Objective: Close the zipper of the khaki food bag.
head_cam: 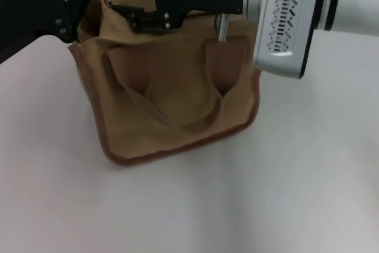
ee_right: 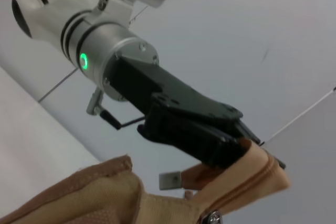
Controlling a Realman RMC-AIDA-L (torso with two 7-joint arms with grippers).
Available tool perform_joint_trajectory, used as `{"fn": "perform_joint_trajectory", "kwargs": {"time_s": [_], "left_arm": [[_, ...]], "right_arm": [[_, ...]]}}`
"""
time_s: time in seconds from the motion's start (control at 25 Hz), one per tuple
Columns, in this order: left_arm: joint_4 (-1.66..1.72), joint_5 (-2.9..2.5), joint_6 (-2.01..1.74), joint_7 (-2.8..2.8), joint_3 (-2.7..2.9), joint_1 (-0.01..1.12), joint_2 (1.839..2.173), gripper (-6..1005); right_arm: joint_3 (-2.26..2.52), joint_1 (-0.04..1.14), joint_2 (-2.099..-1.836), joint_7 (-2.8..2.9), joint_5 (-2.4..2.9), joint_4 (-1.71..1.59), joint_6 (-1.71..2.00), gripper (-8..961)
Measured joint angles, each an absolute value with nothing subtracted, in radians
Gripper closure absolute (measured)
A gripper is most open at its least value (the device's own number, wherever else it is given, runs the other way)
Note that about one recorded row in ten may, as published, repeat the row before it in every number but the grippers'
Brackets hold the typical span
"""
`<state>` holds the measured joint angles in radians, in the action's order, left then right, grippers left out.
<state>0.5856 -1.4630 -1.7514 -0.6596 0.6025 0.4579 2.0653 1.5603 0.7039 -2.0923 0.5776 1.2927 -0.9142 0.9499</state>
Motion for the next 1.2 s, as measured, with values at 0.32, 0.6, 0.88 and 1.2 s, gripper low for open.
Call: {"fn": "perform_joint_trajectory", "kwargs": {"time_s": [0.32,0.6,0.88,1.2], "left_arm": [[0.586,-1.463,-1.756,-0.667,0.607,0.46,2.065,944],[0.59,-1.459,-1.756,-0.669,0.604,0.456,2.065,943],[0.591,-1.457,-1.758,-0.671,0.6,0.454,2.067,941],[0.588,-1.455,-1.759,-0.672,0.595,0.454,2.067,939]], "right_arm": [[1.579,0.7,-2.092,0.542,1.215,-0.911,0.95,196],[1.592,0.693,-2.092,0.516,1.182,-0.908,0.947,195],[1.62,0.688,-2.092,0.49,1.181,-0.908,0.921,208],[1.625,0.682,-2.092,0.489,1.168,-0.906,0.924,242]]}}
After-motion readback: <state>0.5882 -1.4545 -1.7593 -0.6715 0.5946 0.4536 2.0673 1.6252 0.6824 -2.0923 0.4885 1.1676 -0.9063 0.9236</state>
